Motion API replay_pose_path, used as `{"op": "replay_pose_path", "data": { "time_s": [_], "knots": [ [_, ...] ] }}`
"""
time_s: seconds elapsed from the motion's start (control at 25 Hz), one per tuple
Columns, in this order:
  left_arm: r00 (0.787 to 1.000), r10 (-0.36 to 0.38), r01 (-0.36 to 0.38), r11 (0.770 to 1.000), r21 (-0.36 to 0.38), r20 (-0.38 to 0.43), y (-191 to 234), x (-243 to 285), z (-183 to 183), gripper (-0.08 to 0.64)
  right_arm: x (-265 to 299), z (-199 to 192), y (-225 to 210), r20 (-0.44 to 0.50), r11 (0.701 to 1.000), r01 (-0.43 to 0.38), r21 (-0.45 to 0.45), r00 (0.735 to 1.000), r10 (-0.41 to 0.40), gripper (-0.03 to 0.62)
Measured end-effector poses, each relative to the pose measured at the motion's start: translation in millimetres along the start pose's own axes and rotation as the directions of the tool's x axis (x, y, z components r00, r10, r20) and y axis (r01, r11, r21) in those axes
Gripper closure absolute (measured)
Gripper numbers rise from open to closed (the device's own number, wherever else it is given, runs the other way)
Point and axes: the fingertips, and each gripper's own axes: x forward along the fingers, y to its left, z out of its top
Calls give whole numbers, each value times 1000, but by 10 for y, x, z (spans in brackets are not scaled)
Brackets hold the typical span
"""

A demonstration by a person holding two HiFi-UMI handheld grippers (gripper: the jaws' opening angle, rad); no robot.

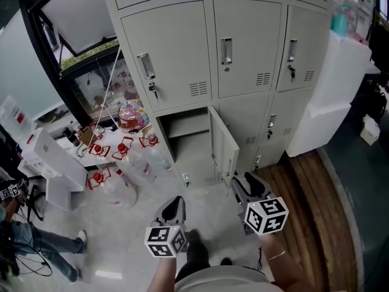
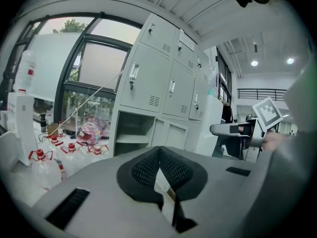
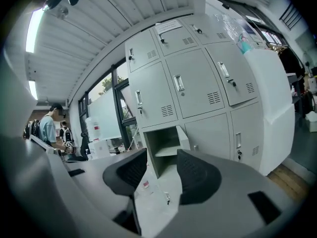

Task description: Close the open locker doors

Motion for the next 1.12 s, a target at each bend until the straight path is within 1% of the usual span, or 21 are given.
{"op": "replay_pose_path", "data": {
  "time_s": [0.12,0.28,0.52,0.68,0.84,0.96,1.12],
  "knots": [
    [1000,-23,23,1000,-13,-4,293,262,108,540,303,119,-111,17,998,61,1,998,-61,413],
    [998,-57,57,998,-11,-6,698,635,299,540,699,271,-296,36,989,146,34,988,-147,413],
    [991,-128,128,992,-2,-33,1101,1144,523,540,1102,407,-512,33,963,265,54,963,-267,413],
    [983,-176,177,984,1,-54,1280,1413,591,540,1266,430,-626,34,942,318,111,946,-323,416],
    [973,-219,220,975,5,-72,1370,1598,618,540,1354,407,-713,31,925,347,156,934,-356,431],
    [968,-236,237,972,3,-88,1403,1688,601,540,1427,376,-712,19,926,338,165,938,-346,442],
    [967,-238,239,971,8,-95,1414,1780,594,540,1494,370,-715,20,931,313,187,947,-322,468]
  ]
}}
